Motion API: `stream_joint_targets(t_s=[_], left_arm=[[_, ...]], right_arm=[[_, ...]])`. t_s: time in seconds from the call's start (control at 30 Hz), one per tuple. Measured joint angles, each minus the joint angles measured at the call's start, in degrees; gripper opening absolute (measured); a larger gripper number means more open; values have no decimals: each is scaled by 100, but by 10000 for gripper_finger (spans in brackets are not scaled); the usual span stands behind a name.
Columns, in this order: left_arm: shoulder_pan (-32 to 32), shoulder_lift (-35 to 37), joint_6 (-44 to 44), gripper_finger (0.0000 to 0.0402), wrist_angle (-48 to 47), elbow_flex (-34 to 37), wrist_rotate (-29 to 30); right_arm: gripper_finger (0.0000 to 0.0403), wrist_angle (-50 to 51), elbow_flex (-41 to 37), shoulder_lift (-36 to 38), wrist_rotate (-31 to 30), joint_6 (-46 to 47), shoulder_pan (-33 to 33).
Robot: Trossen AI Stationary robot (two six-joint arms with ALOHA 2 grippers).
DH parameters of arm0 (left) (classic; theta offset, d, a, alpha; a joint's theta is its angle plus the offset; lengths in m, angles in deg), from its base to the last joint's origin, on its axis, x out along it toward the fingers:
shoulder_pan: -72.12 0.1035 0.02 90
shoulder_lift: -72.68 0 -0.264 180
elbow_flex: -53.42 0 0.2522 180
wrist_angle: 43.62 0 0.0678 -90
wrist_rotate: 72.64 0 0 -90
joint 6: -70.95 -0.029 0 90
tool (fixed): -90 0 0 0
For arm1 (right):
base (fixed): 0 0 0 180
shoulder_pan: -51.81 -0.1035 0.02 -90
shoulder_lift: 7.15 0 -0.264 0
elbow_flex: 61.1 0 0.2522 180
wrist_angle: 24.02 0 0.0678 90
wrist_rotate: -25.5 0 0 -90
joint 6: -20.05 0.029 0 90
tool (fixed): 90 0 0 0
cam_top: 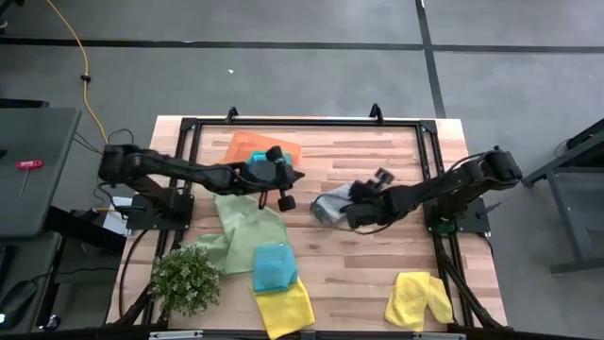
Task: Fold microfiber towels
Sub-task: Put the gray microfiber cloth into the orange bin
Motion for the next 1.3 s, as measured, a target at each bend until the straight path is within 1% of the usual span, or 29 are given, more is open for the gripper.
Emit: stream_joint_targets(t_s=[0.07,0.17,0.27,0.33,0.37,0.43,0.47,0.53,0.67,0.73,0.83,0.93,1.13,1.3], left_arm=[[-105,337,72,0,121,82,-23],[-327,782,119,0,287,404,-37],[-521,1313,42,0,750,802,-59],[-587,1712,-74,0,1014,1021,-97],[-597,1922,-82,0,1092,1131,-183],[-604,2310,-4,0,1285,1353,-451],[-605,2471,22,0,1374,1462,-610],[-611,2758,64,0,1498,1694,-866],[-615,3134,207,0,1835,1985,-1221],[-618,3235,249,0,2001,2062,-1351],[-618,3294,319,0,1972,2089,-1412],[-617,3294,320,0,1975,2088,-1414],[-619,3294,459,0,1968,2088,-1418],[-617,3294,464,0,1971,2088,-1410]], right_arm=[[109,74,-278,316,106,375,-30],[143,-400,-904,904,444,686,-116],[182,-1302,-1499,1564,695,701,-124],[205,-2154,-1838,1964,869,415,-23],[215,-2650,-1996,2148,1025,235,68],[230,-3475,-2258,2434,1554,-87,382],[236,-3742,-2370,2520,1856,-178,603],[242,-3957,-2521,2566,2423,-190,1111],[244,-4241,-2758,2333,3600,-281,2101],[244,-4403,-2769,2101,4060,-371,2437],[244,-4728,-2769,1652,4593,-529,2757],[244,-5268,-2769,1111,5094,-545,2851],[244,-5778,-2734,134,5214,-435,2809],[244,-6465,-2726,-246,5298,-253,2550]])
